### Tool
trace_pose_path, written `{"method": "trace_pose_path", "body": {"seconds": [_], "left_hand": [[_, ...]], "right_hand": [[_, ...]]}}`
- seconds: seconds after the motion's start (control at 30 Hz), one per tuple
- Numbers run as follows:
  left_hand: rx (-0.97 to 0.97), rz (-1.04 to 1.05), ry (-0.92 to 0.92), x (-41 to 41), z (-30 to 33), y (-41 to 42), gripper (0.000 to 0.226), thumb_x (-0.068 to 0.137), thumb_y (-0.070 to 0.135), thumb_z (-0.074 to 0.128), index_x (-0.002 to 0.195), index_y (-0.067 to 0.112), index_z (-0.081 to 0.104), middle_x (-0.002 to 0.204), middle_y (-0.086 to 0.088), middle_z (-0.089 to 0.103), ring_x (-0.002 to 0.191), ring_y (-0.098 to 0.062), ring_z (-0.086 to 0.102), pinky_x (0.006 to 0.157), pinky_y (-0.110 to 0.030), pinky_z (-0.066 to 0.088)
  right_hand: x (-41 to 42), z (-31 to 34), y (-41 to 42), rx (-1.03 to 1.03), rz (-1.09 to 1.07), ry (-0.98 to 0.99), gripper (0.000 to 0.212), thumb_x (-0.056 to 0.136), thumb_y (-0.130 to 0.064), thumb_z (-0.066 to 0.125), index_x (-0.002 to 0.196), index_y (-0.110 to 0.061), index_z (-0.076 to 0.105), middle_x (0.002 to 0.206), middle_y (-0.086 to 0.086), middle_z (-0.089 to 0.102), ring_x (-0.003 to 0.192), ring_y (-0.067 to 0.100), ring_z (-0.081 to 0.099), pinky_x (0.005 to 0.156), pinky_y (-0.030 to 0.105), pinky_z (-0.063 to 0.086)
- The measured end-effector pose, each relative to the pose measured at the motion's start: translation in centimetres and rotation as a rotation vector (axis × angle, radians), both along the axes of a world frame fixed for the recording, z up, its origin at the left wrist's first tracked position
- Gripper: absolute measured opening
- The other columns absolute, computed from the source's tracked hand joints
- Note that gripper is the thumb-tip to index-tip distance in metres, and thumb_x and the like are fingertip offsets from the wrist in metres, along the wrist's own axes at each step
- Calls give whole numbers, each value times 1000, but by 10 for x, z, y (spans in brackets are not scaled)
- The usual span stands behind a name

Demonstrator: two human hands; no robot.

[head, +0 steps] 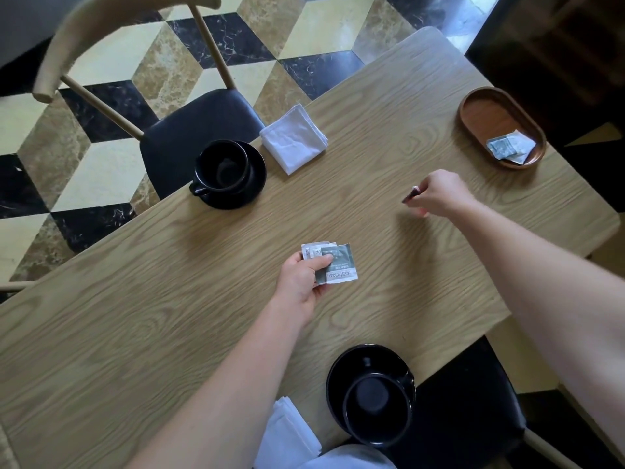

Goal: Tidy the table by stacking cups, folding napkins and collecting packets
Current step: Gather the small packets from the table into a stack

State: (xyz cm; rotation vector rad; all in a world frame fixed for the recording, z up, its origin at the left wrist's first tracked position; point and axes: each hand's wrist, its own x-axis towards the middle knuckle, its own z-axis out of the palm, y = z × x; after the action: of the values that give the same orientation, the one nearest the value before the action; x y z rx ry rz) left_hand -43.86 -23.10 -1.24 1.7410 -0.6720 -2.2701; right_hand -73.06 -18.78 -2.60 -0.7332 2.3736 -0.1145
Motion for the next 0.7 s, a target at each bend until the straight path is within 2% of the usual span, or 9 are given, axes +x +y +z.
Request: {"method": "trace_pose_path", "body": {"seconds": [0.07,0.13,0.2,0.27,0.33,0.43,0.5,0.6,0.7], "left_hand": [[-7,9,7,1,3,0,24,86,-3,67,107,9,66,90,-7,76,78,-20,73,65,-30,56],[-15,15,13,3,6,-1,23,86,-2,66,106,11,66,89,-5,76,76,-18,73,61,-28,56],[-29,23,16,7,9,0,22,87,-3,65,103,12,66,85,-5,75,70,-16,73,55,-25,55],[-54,28,30,11,14,3,21,87,-4,64,102,10,65,83,-6,74,66,-16,72,53,-25,55],[-84,23,53,18,20,6,22,87,-3,64,105,8,65,87,-9,74,71,-19,71,60,-28,56],[-123,21,86,34,31,14,22,88,-2,64,108,7,66,93,-11,74,77,-21,71,63,-30,57],[-134,14,127,45,40,22,22,89,-2,64,108,8,68,96,-11,75,81,-22,72,66,-31,57],[-149,-6,204,66,54,41,22,89,0,66,111,6,68,97,-11,76,81,-21,73,67,-31,59],[-184,-16,259,91,76,64,28,86,3,72,113,3,65,100,-14,74,79,-22,73,64,-30,58]], "right_hand": [[33,11,3,-168,-158,-217,23,77,-28,80,77,-6,72,75,5,72,66,15,62,55,27,42],[74,23,12,-318,-300,-434,26,76,-32,82,83,-7,77,72,3,70,48,6,46,43,21,31],[113,34,24,-398,-360,-653,33,74,-40,81,88,-10,79,67,1,67,42,6,33,39,19,24],[147,43,38,-447,-374,-788,33,75,-41,81,88,-11,79,60,-3,60,39,5,29,38,17,23],[176,51,48,-472,-333,-786,22,81,-34,80,87,-13,79,56,-9,64,40,1,41,40,16,31],[205,60,59,-453,-259,-645,22,79,-33,81,88,-13,78,77,0,78,65,8,65,62,28,49],[215,66,67,-446,-235,-502,31,76,-36,83,84,-9,71,81,4,76,70,14,65,65,32,50],[229,79,82,-447,-242,-372,45,72,-44,85,84,-8,62,82,1,73,74,17,66,69,36,52],[250,96,105,-488,-259,-427,37,74,-49,83,79,-17,66,73,-7,69,64,10,59,60,29,47]]}}
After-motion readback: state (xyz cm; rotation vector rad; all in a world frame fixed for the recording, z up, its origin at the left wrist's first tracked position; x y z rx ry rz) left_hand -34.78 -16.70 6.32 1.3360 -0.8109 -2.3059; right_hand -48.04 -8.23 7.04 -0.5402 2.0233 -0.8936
